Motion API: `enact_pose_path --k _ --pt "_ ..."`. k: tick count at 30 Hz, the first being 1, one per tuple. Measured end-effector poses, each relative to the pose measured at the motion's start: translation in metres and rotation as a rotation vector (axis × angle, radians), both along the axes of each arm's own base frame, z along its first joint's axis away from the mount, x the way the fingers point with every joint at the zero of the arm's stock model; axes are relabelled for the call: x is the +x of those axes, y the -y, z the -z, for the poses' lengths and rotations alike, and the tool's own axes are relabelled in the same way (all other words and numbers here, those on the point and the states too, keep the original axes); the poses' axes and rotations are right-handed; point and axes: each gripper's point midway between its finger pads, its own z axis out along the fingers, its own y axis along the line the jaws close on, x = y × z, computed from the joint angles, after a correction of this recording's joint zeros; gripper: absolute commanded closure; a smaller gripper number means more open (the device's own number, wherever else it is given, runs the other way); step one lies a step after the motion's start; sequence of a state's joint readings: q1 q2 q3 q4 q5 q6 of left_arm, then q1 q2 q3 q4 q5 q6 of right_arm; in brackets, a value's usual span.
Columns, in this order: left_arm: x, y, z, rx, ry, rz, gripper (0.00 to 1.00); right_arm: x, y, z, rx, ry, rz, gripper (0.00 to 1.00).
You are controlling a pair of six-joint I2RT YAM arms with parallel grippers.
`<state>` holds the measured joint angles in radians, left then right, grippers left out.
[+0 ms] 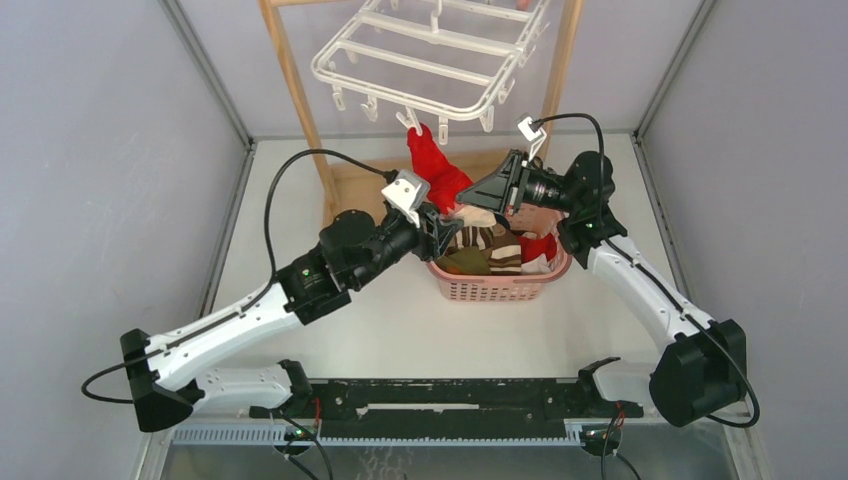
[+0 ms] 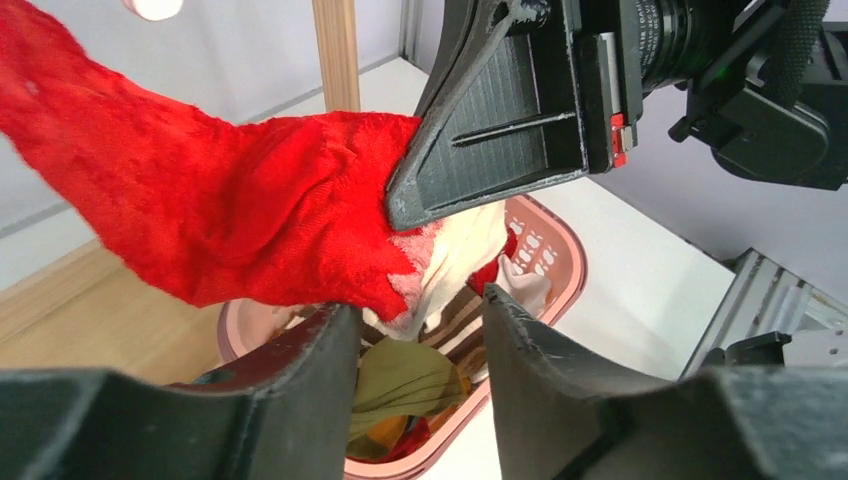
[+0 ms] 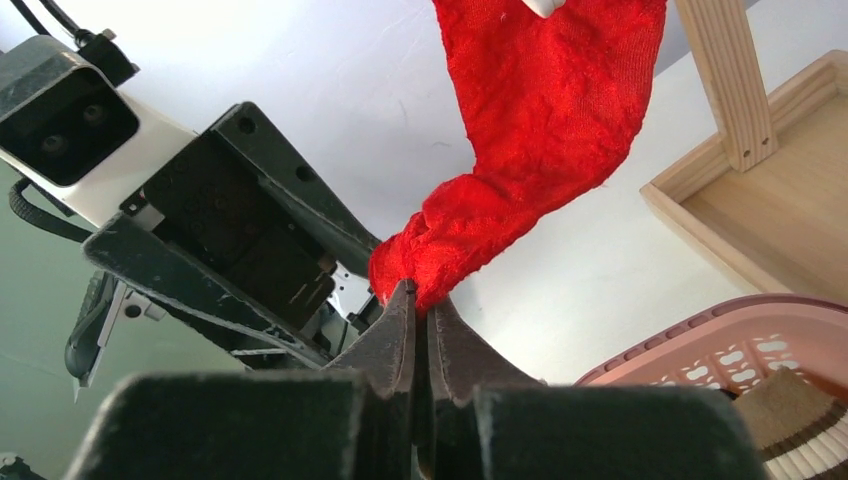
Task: Remove the socks clipped to the hanger
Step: Remove the sock from the hanger.
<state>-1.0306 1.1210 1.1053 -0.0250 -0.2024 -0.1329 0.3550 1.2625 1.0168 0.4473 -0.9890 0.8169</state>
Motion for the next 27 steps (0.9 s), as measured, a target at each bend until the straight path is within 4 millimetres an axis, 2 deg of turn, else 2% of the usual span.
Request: enact_pose_path --k 2,3,4,5,11,20,27 --pt "-0.002 -0.004 -0.004 -0.016 0.002 -0.002 0.31 0.001 0.0 0.001 -0.001 -0.004 0.001 1.0" --pt "-0.003 -0.007 -0.005 -0.02 0.005 -0.003 0.15 0.001 0.0 0.002 -0.002 -0.006 0.001 1.0" --pt "-0.005 -0.009 -0.006 -0.026 0.006 -0.005 0.04 0.002 -0.001 0.002 -0.003 -0.008 0.001 1.0" --pt "-0.006 -0.012 -0.007 -0.034 0.005 -0.007 0.01 0.002 -0.001 0.003 -0.003 -0.009 0.001 1.0" --pt "-0.006 -0.029 -0.012 -0.05 0.012 -0.045 0.0 0.004 -0.001 0.005 -0.006 -0.018 0.003 1.0" --pt "0.028 -0.073 -0.022 -0.068 0.027 -0.192 0.0 0.005 -0.002 0.007 -0.007 -0.021 0.003 1.0" --pt "0.044 -0.083 -0.015 -0.052 0.006 -0.246 0.0 0.009 -0.004 0.011 -0.012 -0.037 0.007 1.0"
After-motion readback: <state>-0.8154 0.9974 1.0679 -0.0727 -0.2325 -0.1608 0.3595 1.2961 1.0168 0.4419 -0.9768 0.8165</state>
